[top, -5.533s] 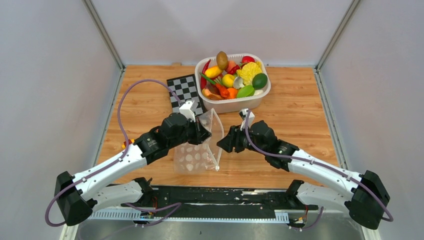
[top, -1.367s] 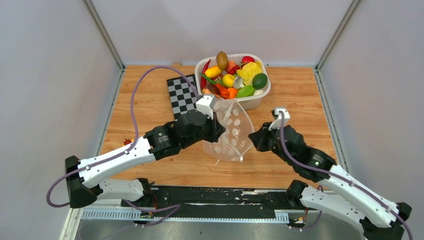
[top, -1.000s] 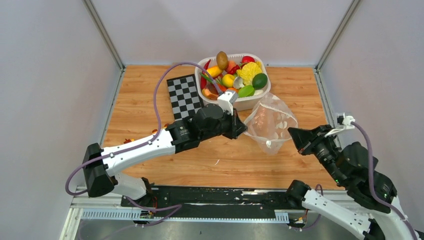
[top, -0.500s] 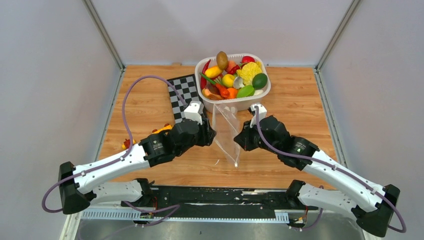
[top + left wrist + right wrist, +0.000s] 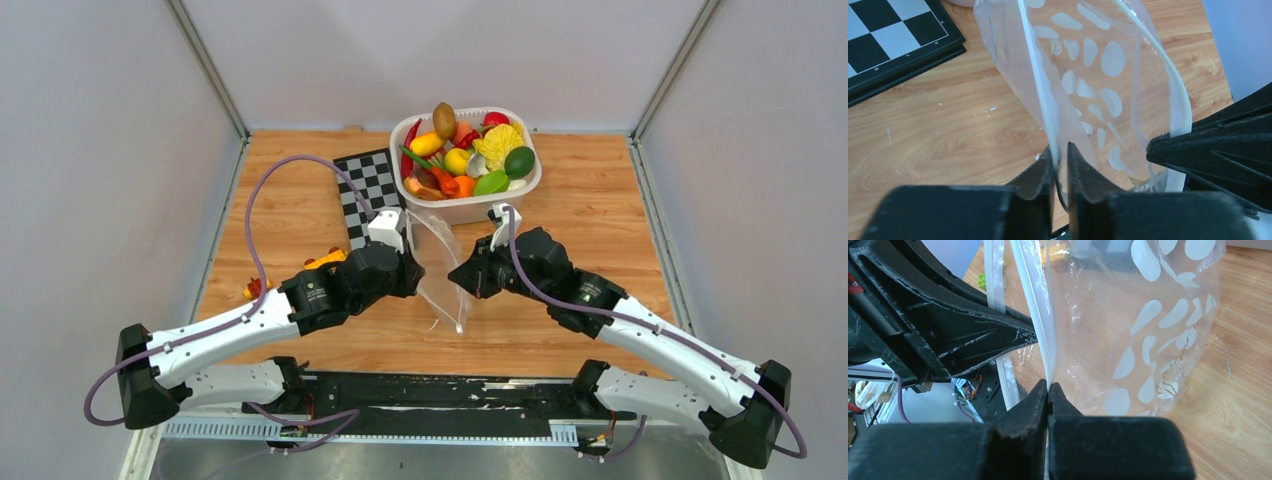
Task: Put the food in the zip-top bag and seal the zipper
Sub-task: Unzip the zipper food storage bag at the center of the board, then pick up the fake vegetable from the bin.
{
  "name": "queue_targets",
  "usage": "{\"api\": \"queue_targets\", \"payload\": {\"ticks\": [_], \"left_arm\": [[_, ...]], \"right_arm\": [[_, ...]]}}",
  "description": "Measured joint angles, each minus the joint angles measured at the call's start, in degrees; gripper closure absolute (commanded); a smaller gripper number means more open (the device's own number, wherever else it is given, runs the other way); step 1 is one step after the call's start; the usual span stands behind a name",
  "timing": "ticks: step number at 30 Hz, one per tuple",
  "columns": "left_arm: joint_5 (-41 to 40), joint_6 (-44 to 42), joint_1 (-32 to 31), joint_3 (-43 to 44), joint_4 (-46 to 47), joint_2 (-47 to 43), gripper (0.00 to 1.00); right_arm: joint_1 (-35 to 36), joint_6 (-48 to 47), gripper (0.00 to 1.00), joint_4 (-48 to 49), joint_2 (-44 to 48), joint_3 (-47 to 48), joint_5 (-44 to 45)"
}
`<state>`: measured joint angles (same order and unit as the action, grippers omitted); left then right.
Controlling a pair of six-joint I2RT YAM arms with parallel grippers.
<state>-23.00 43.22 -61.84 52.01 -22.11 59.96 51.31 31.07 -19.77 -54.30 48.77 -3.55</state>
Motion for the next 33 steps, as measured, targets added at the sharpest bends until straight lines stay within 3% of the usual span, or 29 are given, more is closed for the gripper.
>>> {"api": "queue_targets", "payload": {"ticks": [3,9,17,21,25,28,30,33], "left_arm": [[-0.02,-0.07,0.0,0.33,-1.62,0.26,1.0],[-1.97,-0.5,0.0,6.84,-11.98,-1.44,1.0],[-5.62,1.9,0.0,23.15,-31.89,-4.52,1.0],[-5.84,3.26,0.0,20.11,-34.73,-5.01,1.0],[-5.55,4.68,0.0,11.47,-33.7,-4.07,1.0],[-5.57,5.44,0.0,7.1,-32.76,-2.25,1.0],[-5.77,5.79,0.0,5.81,-32.04,-1.22,1.0],[-6.56,5.97,0.0,5.33,-30.51,-0.96,1.0]], "right_arm": [[0.0,0.59,1.0,0.61,-0.02,-0.52,-0.04],[0.0,1.25,1.0,3.52,-1.38,-0.72,-4.66],[-0.02,3.93,1.0,9.55,-12.68,5.53,-11.91],[-0.22,6.1,1.0,11.87,-16.39,5.14,-12.5],[-0.52,6.8,0.99,12.85,-18.99,2.82,-12.2],[-0.79,6.71,0.93,12.11,-20.74,1.77,-10.82],[-1.11,6.25,0.84,11.5,-21.33,1.77,-9.9],[-1.88,3.93,0.6,9.9,-21.31,2.14,-9.2]]}}
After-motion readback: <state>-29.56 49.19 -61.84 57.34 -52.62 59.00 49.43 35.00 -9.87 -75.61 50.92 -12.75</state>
